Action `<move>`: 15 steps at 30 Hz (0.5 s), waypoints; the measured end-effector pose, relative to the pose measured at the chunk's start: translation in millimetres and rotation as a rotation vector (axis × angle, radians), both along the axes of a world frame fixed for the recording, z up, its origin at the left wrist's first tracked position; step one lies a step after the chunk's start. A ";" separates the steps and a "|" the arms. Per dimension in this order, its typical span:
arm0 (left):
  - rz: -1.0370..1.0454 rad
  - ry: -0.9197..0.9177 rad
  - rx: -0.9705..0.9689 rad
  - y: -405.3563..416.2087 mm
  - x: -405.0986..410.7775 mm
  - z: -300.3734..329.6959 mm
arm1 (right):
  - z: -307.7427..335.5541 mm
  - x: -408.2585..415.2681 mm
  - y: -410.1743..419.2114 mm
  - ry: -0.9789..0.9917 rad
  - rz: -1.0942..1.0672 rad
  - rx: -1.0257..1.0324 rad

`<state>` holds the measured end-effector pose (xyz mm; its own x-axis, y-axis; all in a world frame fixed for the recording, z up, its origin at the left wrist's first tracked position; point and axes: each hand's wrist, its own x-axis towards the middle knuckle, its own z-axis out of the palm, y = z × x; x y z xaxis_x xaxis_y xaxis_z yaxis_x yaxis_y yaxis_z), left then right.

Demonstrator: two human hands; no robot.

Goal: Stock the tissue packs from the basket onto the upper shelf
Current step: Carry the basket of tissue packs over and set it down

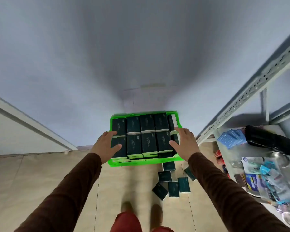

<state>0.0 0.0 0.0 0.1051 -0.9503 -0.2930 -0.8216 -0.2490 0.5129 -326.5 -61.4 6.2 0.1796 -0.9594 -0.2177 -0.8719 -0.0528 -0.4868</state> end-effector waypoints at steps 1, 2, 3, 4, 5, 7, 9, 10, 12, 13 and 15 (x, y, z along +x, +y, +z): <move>0.032 0.018 0.003 -0.5 1.6 -2.3 | -2.8 -1.1 -4.1 -0.003 -0.024 0.006; 0.064 0.033 0.018 -6.0 6.0 -5.2 | -6.8 0.2 -12.5 -0.009 -0.057 0.026; 0.082 0.038 0.040 -12.8 12.6 -13.0 | -15.7 2.2 -22.9 -0.015 -0.087 0.055; 0.084 0.034 0.067 -19.3 18.8 -19.0 | -20.7 6.0 -32.0 -0.019 -0.114 0.090; 0.092 0.038 0.085 -27.6 26.2 -27.3 | -28.6 10.4 -42.1 -0.022 -0.140 0.108; 0.125 0.060 0.122 -44.5 43.2 -43.3 | -42.8 19.4 -59.7 -0.015 -0.188 0.128; 0.158 0.100 0.162 -60.4 59.7 -62.1 | -57.6 24.9 -74.2 -0.007 -0.239 0.138; 0.173 0.119 0.180 -69.4 66.2 -72.1 | -64.2 26.3 -81.7 -0.001 -0.272 0.149; 0.212 0.155 0.216 -86.3 75.8 -90.7 | -77.5 26.9 -97.0 0.008 -0.348 0.176; 0.242 0.169 0.237 -92.8 79.4 -100.8 | -85.7 25.9 -103.7 0.011 -0.384 0.194; 0.329 0.202 0.283 -100.0 86.5 -121.5 | -102.7 24.3 -114.1 0.009 -0.446 0.231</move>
<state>86.5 -100.0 -121.5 0.3015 -0.7562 -0.5808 -0.5666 -0.6320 0.5287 -302.2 -175.6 -96.5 -0.2398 -0.8687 -0.4335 -0.7894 0.4344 -0.4338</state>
